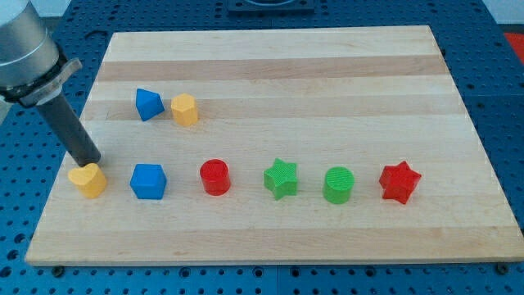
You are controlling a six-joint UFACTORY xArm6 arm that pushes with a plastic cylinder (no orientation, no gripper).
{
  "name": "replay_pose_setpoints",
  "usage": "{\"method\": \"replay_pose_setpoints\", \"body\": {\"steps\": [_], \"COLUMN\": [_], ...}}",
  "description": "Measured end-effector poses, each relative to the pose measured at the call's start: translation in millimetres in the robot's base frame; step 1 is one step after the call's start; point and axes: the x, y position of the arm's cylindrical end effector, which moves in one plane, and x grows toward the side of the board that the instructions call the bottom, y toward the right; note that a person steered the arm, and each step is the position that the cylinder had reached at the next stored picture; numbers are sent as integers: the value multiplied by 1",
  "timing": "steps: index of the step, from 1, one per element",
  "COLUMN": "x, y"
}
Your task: Point at the green circle
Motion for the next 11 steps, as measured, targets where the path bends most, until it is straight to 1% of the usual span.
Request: {"method": "replay_pose_setpoints", "body": {"steps": [1,2,3,4,6,7,8,9,10,11], "x": [-21,-38,-26,-34,-101,-110,-96,-71,-44,-25], "y": [37,102,174,228,234,254,300,337,363,386]}}
